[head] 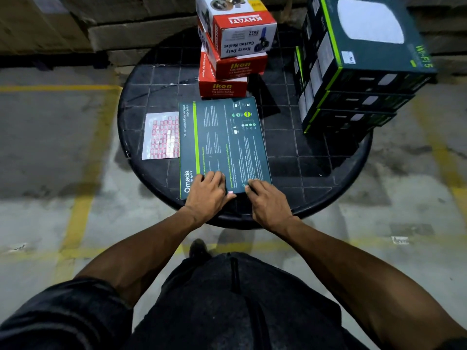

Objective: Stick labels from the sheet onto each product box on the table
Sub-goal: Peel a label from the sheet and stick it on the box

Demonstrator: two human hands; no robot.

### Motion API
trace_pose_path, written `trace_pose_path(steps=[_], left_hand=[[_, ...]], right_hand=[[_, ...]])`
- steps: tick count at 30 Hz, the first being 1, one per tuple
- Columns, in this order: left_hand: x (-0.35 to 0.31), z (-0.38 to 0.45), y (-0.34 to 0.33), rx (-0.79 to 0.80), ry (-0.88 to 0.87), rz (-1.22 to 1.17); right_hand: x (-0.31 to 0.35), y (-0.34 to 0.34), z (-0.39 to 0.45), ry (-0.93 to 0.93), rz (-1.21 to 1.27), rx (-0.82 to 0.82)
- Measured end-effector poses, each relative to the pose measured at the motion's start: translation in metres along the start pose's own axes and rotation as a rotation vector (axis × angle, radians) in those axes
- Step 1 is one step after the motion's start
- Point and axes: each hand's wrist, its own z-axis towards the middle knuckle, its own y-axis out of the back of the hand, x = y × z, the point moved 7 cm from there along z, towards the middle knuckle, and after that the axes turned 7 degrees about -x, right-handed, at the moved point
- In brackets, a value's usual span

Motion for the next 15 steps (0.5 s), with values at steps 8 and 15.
trace_pose_path(steps=[8, 15], left_hand=[[0.0038, -0.0055, -0.0028, 0.050, 0.005, 0.011], [0.0024, -0.0025, -0.0035, 0.144, 0.073, -0.018]], right_hand=[[0.0001, 0.0013, 0.0008, 0.000, -0.001, 0.002], [-0.0002, 0.0002, 0.0006, -0.002, -0.006, 0.023]])
